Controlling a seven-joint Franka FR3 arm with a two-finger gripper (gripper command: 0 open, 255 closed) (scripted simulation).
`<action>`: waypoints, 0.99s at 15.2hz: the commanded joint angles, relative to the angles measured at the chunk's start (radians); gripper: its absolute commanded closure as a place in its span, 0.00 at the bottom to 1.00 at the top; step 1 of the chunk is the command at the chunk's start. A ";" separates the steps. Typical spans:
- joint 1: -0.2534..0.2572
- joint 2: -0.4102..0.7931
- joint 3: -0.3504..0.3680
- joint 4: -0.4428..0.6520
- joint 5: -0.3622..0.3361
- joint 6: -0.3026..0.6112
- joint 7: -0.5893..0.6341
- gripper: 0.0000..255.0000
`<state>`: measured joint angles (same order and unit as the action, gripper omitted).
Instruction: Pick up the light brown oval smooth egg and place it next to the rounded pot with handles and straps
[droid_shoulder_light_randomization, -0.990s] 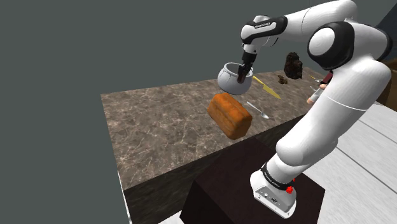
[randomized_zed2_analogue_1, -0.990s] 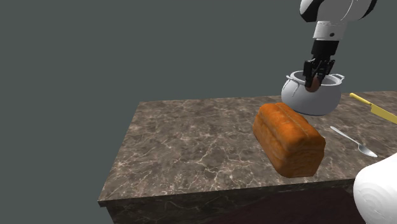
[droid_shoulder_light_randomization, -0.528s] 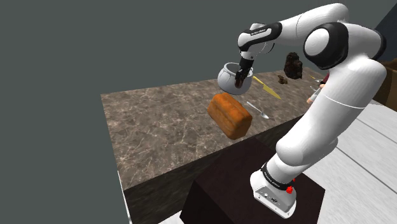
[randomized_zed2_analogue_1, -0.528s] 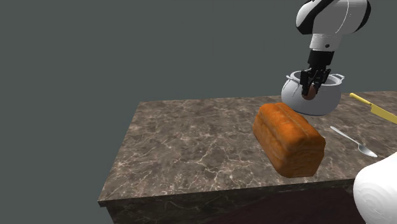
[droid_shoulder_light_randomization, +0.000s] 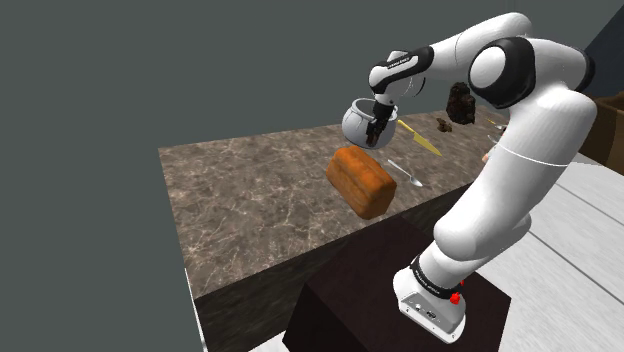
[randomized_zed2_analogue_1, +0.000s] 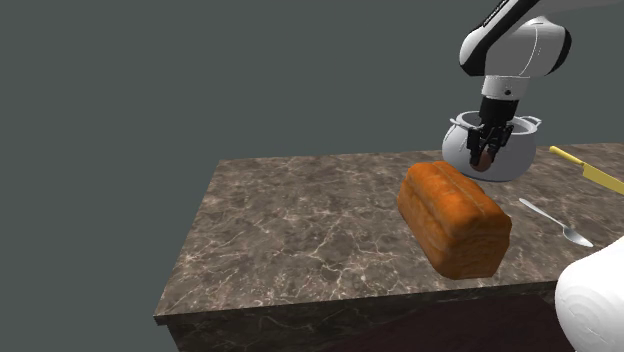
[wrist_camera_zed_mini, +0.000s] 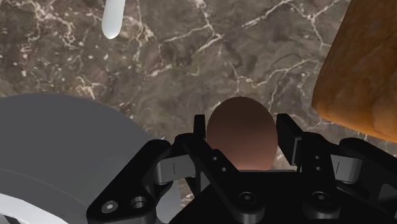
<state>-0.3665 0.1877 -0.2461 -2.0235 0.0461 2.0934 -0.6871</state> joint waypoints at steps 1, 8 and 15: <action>0.000 0.012 0.001 -0.012 0.004 0.023 -0.002 1.00; -0.004 0.066 0.006 -0.042 0.022 0.106 -0.013 1.00; -0.008 0.109 0.011 -0.057 0.036 0.163 -0.023 1.00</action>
<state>-0.3747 0.2961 -0.2351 -2.0788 0.0815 2.2536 -0.7096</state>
